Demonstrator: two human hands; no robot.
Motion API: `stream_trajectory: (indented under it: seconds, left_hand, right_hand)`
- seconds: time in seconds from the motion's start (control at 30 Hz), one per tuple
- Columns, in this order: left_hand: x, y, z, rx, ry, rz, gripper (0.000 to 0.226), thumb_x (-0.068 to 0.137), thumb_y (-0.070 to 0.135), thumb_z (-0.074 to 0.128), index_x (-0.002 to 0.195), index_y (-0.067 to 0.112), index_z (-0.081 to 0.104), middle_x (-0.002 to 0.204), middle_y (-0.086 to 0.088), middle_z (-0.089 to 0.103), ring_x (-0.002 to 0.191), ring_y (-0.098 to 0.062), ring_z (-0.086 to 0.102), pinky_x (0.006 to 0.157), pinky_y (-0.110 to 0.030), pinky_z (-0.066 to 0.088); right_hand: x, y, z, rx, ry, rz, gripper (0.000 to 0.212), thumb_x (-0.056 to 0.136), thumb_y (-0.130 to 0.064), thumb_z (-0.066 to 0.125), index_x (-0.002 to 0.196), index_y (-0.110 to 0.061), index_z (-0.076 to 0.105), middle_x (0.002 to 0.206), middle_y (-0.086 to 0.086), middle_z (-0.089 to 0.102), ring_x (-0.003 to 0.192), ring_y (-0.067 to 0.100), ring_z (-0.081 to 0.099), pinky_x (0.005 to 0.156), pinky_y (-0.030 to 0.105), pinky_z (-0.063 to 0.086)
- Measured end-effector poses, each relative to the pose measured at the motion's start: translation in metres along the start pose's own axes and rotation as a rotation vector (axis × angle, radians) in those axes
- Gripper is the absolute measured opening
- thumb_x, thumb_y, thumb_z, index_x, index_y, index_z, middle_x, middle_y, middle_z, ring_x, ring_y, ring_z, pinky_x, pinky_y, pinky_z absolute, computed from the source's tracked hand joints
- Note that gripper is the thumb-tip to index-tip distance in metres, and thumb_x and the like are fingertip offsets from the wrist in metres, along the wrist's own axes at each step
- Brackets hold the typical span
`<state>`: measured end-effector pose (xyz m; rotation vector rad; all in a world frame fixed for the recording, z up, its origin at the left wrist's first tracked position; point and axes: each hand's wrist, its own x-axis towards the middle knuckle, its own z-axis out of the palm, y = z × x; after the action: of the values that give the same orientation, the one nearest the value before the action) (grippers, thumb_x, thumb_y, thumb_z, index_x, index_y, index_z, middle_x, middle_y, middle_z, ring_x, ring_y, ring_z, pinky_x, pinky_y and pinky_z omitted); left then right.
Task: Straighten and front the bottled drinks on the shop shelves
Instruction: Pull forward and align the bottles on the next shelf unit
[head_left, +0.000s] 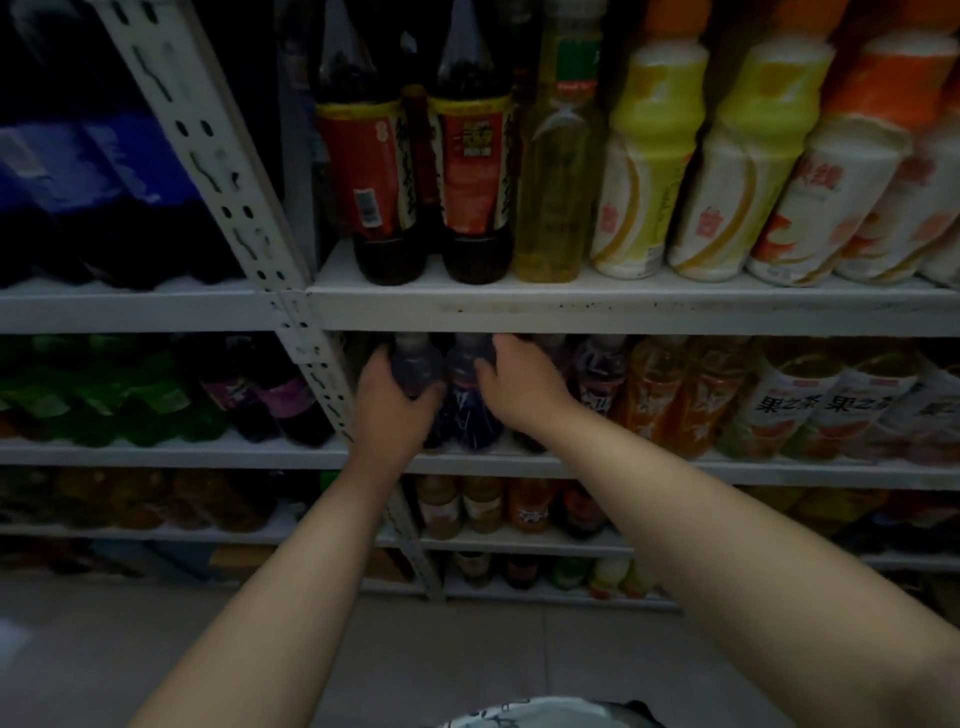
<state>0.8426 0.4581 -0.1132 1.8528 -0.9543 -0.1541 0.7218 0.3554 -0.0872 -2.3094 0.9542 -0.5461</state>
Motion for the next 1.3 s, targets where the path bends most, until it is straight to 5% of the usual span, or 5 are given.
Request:
stream_trajectory:
  seconds: [0.2, 0.57, 0.77, 1.07, 1.3]
  left_hand:
    - [0.026, -0.015, -0.002, 0.008, -0.202, -0.093, 0.048, 0.087, 0.028, 0.067, 0.13, 0.018, 0.049, 0.122, -0.002, 0.059, 0.112, -0.02, 0.055, 0.091, -0.027, 0.04]
    - [0.043, -0.025, -0.012, -0.393, -0.392, -0.271, 0.056, 0.068, 0.033, 0.07, 0.12, 0.035, 0.05, 0.114, 0.009, 0.06, 0.109, -0.012, 0.058, 0.089, -0.028, 0.044]
    - [0.044, -0.032, 0.01, 0.162, -0.23, -0.01, 0.074, 0.07, 0.046, 0.079, 0.128, 0.012, 0.048, 0.126, -0.009, 0.059, 0.114, -0.028, 0.054, 0.083, -0.025, 0.038]
    - [0.059, -0.038, -0.015, -0.192, -0.606, -0.078, 0.053, 0.082, 0.03, 0.073, 0.126, 0.039, 0.044, 0.117, 0.019, 0.055, 0.118, -0.011, 0.052, 0.095, -0.025, 0.042]
    - [0.058, -0.03, -0.007, -0.011, -0.398, 0.003, 0.04, 0.081, 0.031, 0.074, 0.117, 0.019, 0.06, 0.105, 0.008, 0.059, 0.097, -0.008, 0.054, 0.083, -0.021, 0.039]
  right_hand:
    - [0.025, -0.002, 0.011, 0.337, -0.062, 0.254, 0.024, 0.09, -0.032, 0.059, 0.107, -0.016, 0.058, 0.107, 0.013, 0.064, 0.096, 0.03, 0.061, 0.083, 0.04, 0.052]
    - [0.017, -0.005, 0.028, -0.055, 0.236, 0.128, 0.039, 0.087, -0.046, 0.055, 0.091, -0.009, 0.065, 0.087, 0.013, 0.067, 0.084, 0.031, 0.063, 0.067, 0.026, 0.045]
    - [0.019, 0.001, 0.015, 0.126, 0.111, 0.181, 0.035, 0.086, -0.036, 0.063, 0.112, -0.014, 0.059, 0.106, 0.009, 0.065, 0.099, 0.027, 0.06, 0.079, 0.029, 0.046]
    - [0.019, 0.003, 0.011, 0.075, 0.128, 0.177, 0.048, 0.083, -0.044, 0.066, 0.119, -0.014, 0.055, 0.111, 0.01, 0.064, 0.102, 0.028, 0.059, 0.078, 0.027, 0.043]
    - [0.018, 0.003, 0.011, 0.109, 0.084, 0.113, 0.039, 0.085, -0.034, 0.065, 0.118, -0.015, 0.057, 0.113, 0.01, 0.064, 0.106, 0.027, 0.058, 0.087, 0.033, 0.047]
